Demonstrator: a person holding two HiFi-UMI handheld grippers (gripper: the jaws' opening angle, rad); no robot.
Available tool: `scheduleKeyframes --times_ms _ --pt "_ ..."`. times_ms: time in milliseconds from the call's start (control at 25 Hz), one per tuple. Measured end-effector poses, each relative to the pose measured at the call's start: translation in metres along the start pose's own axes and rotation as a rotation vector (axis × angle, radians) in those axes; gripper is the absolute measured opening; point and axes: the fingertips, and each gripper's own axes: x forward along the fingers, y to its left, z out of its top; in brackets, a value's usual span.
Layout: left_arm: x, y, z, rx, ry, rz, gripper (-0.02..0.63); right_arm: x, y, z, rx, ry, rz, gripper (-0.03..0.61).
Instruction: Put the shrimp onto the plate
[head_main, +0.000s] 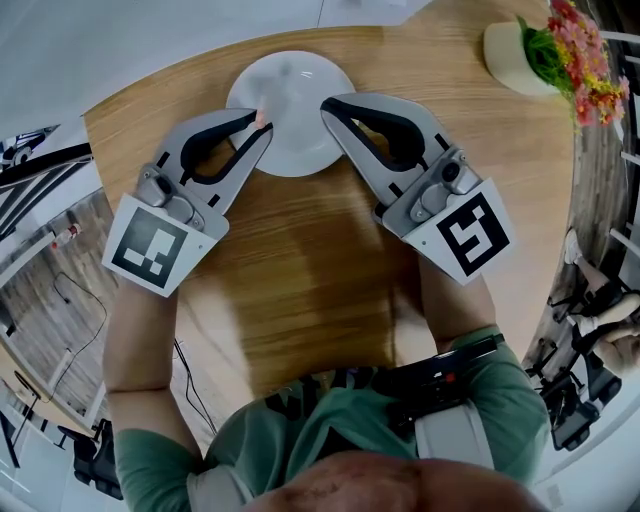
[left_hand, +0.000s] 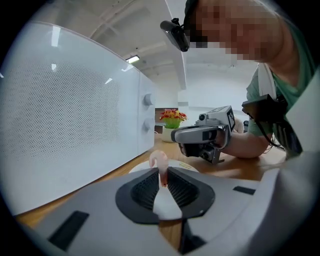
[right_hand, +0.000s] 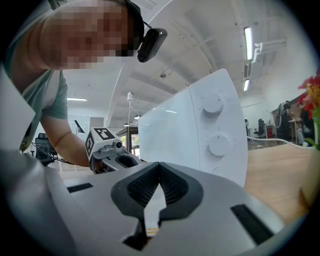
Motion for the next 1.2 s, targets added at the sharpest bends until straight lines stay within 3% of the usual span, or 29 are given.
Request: scheduleKeyframes --times_ms 200,480,800,1200 --pt "-0.001 -0.001 0.000 -0.004 -0.010 -0.001 0.054 0.000 0.005 0.003 -0.015 -0.012 0.011 0.006" --pt "0.000 -0.011 0.000 0.097 0.010 -0.040 0.055 -0.001 0.007 0.006 0.010 -0.034 0.031 0.006" --pt "-0.001 -0.013 -0.001 0.029 -0.005 -0.040 0.055 -0.001 0.008 0.006 0.008 -0.036 0.038 0.006" --pt "-0.005 -0.014 -0.001 0.011 -0.025 -0.031 0.055 0.000 0.012 0.007 0.000 -0.035 0.047 0.006"
